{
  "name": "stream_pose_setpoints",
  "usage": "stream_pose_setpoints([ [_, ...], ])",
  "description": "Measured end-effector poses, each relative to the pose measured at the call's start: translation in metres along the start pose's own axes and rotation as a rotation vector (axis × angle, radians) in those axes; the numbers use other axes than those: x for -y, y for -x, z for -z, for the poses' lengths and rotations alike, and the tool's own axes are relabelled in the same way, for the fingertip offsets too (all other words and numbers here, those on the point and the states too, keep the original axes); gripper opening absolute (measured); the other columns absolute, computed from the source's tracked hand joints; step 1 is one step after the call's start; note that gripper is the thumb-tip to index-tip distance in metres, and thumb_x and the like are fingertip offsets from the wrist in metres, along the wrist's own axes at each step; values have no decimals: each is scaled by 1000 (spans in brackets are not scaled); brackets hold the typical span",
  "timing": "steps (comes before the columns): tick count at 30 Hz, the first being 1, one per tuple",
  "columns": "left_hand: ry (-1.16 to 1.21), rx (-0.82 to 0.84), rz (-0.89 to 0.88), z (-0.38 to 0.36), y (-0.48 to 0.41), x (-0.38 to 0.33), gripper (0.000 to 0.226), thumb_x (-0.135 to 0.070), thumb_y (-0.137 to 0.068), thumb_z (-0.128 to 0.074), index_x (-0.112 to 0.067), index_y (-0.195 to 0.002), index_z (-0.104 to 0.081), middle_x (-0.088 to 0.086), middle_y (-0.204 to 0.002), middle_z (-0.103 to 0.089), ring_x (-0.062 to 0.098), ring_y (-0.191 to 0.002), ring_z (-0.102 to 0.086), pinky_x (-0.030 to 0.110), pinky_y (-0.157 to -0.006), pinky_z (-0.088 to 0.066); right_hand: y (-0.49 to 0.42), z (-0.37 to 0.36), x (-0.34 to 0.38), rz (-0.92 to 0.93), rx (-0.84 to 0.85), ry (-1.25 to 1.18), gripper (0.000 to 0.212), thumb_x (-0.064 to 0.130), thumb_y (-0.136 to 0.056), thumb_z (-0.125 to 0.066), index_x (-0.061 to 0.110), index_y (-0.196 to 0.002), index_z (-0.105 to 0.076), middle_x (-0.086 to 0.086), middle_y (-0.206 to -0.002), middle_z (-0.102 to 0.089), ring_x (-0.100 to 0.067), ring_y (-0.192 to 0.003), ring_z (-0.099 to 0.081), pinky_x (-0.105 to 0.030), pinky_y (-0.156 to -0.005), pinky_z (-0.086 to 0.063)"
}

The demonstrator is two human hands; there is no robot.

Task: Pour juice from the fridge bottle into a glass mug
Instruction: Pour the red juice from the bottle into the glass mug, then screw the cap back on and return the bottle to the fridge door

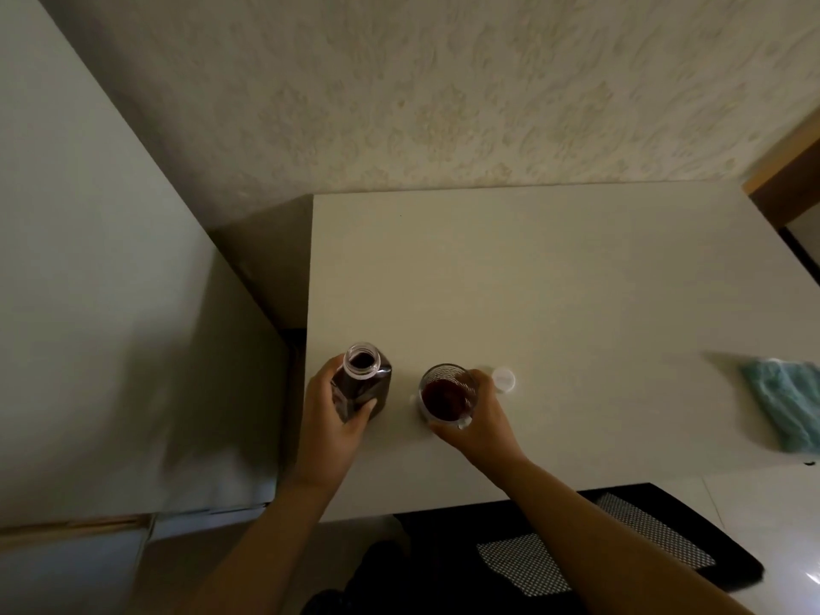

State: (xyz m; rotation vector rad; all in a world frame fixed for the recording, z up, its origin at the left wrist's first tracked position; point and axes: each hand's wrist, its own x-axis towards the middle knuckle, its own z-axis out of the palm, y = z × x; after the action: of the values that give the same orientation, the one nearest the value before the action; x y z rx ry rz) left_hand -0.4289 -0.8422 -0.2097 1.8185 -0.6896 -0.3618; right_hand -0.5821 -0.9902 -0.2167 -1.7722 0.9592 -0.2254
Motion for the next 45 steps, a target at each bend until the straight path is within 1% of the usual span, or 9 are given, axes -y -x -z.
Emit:
stream_pose_setpoints([
  [5,6,9,2,-2,0,2,76,2,-74,-74,-37,-127,-36,-7,-130,-43,3,-123,-42,16,-100,-39,0,4,-6,7,72,44,90,30,-66,-83,28,-133,-23,2,-135,-42,-14,-126,-42,-30,-104,-37],
  [7,14,5,14,-3,1,5,74,2,-74,-74,-32,-128,-37,-4,-131,-44,7,-124,-43,26,-102,-40,1,15,-14,30,124,115,101,33,-67,-82,24,-142,-15,1,-146,-32,-13,-133,-33,-35,-111,-31],
  [10,16,3,19,-6,2,9,72,2,-74,-74,-25,-130,-38,-2,-132,-44,7,-124,-43,35,-103,-41,1,34,-24,77,126,171,94,33,-69,-78,28,-141,-19,2,-145,-34,-10,-133,-35,-39,-110,-34],
  [17,19,13,14,-7,4,15,71,0,-75,-73,-23,-131,-36,1,-133,-45,1,-125,-42,36,-104,-40,-1,54,-19,133,145,201,97,59,-63,-75,32,-140,-23,14,-139,-36,2,-127,-37,-16,-103,-30],
  [20,19,1,5,-8,6,16,71,-1,-75,-73,-21,-132,-36,4,-133,-45,10,-127,-43,37,-104,-41,0,64,-20,149,136,190,95,64,-63,-71,32,-140,-25,14,-137,-39,3,-125,-39,-18,-102,-32],
  [26,-11,-1,-8,-9,7,15,72,-2,-75,-73,-19,-133,-34,6,-134,-45,10,-127,-41,34,-104,-40,-28,73,-30,55,-180,370,55,34,-86,-63,21,-134,-42,-3,-129,-51,-14,-111,-50,-37,-95,-46],
  [31,-3,12,25,-9,7,14,72,-3,-77,-72,-23,-134,-34,4,-135,-44,10,-127,-42,31,-104,-39,-50,57,-41,-30,-68,561,56,28,-86,-64,14,-136,-43,-8,-136,-47,-26,-124,-39,-38,-102,-37],
  [38,-19,18,22,-8,6,14,70,-3,-77,-71,-17,-135,-35,5,-136,-43,6,-126,-40,27,-104,-39,-57,48,-41,-30,-104,611,42,18,-90,-57,10,-131,-50,-8,-133,-51,-27,-125,-36,-37,-103,-35],
  [45,-130,45,-34,-4,7,20,72,-15,-79,-73,-23,-138,-32,3,-136,-45,10,-128,-41,18,-101,-37,-46,51,-21,74,-171,622,41,27,-91,-57,17,-130,-52,-1,-130,-54,-21,-122,-40,-32,-94,-41],
])
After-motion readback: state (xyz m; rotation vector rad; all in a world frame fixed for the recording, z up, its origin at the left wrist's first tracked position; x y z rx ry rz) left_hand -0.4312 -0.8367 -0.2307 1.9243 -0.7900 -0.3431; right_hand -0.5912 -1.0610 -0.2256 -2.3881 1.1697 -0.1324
